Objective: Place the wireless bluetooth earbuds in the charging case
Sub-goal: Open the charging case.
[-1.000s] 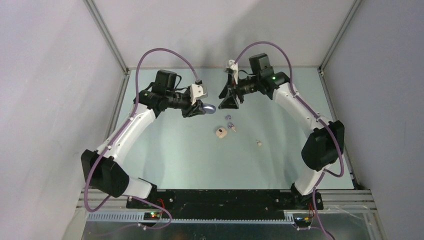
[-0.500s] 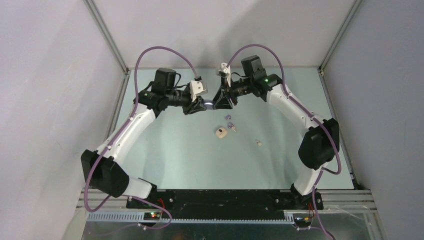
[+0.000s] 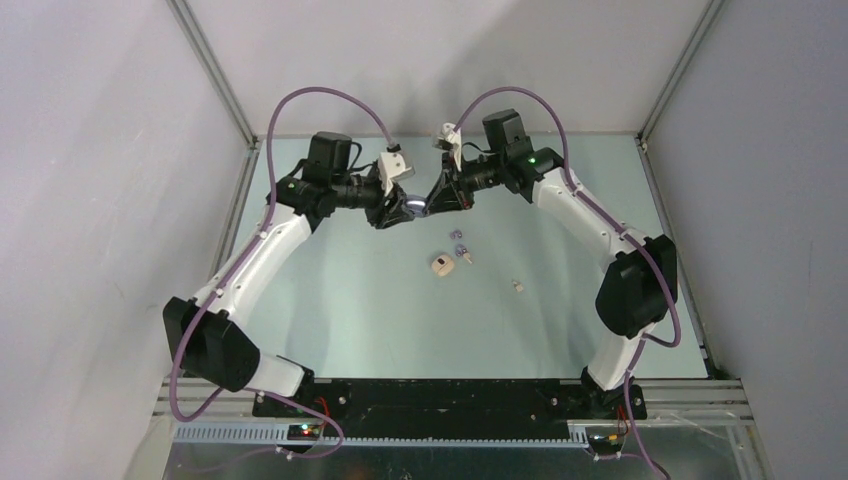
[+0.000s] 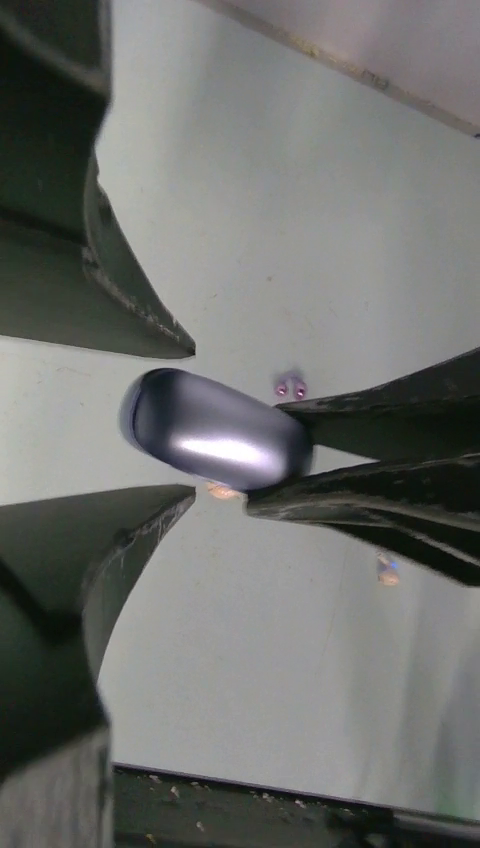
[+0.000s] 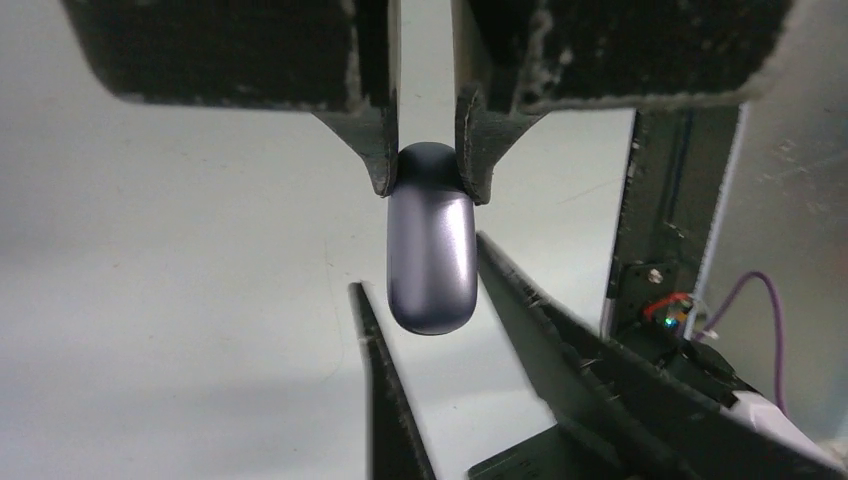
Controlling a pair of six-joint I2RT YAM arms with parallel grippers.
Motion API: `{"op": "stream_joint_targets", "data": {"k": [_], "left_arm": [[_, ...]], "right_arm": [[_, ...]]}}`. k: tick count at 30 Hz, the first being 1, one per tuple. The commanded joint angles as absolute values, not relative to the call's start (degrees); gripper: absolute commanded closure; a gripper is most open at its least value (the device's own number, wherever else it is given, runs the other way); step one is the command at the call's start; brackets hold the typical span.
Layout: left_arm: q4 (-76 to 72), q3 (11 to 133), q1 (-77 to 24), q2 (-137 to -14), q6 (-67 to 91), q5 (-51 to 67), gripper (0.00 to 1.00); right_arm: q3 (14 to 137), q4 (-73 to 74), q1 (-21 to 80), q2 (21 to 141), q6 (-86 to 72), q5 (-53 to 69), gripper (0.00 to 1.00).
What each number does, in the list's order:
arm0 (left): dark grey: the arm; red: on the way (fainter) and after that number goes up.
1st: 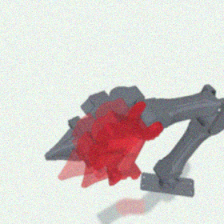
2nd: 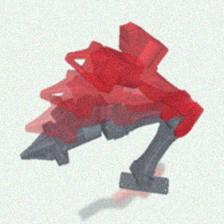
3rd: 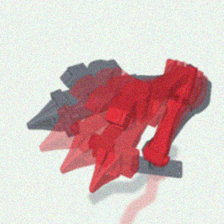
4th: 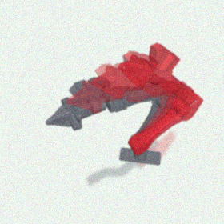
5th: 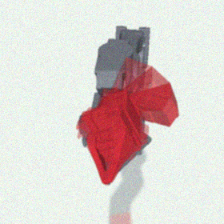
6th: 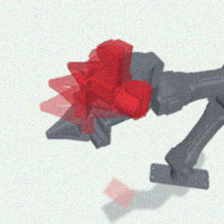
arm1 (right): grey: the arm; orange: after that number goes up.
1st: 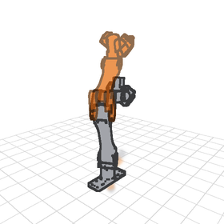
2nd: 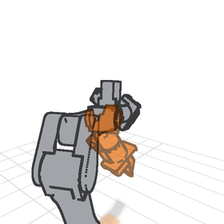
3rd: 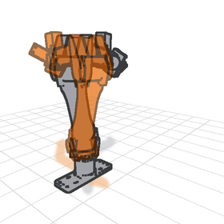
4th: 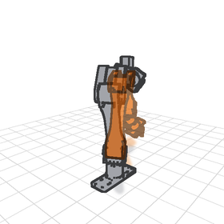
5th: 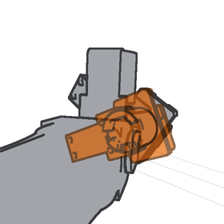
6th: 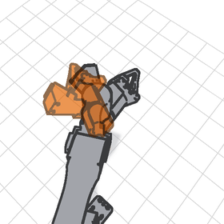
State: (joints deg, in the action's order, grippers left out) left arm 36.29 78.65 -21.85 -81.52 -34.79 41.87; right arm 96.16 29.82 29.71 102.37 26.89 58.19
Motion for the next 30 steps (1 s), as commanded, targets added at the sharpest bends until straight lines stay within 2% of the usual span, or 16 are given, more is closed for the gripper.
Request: {"op": "stream_joint_targets", "data": {"k": [1, 3, 5, 10, 23, 25, 30], "left_arm": [[27.49, 79.52, -20.57, -80.29, -24.89, 42.94, 0.39], [22.39, 77.42, -18.69, -79.13, -17.82, 46.2, 0.27], [16.99, 75.53, -17.24, -78.84, -10.78, 49.94, 0.23], [11.37, 74.77, -16.77, -80.37, -5.14, 55.54, 0.22], [8.86, 77.74, -16.7, -85.6, -1.5, 58.0, 0.23], [8.35, 77.82, -16.7, -85.93, -1.31, 58.58, 0.26], [8.61, 78.48, -16.77, -86.54, -0.97, 59.87, 0.46]], "right_arm": [[97.04, 24.03, 28.15, 100.94, 18.45, 60.75, 1.0], [94.96, 19.78, 26.47, 99.55, 12.95, 62.26, 1.0], [93.28, 14.7, 24.95, 98.75, 7.05, 63.87, 1.0], [90.1, 5.0, 23.19, 97.86, -4.04, 66.98, 1.0], [88.06, 1.97, 23.51, 97.33, -6.64, 68.31, 1.0], [87.8, 2.02, 23.54, 97.26, -6.52, 68.23, 1.0], [87.63, 2.49, 23.56, 97.34, -6.07, 67.68, 0.99]]}}
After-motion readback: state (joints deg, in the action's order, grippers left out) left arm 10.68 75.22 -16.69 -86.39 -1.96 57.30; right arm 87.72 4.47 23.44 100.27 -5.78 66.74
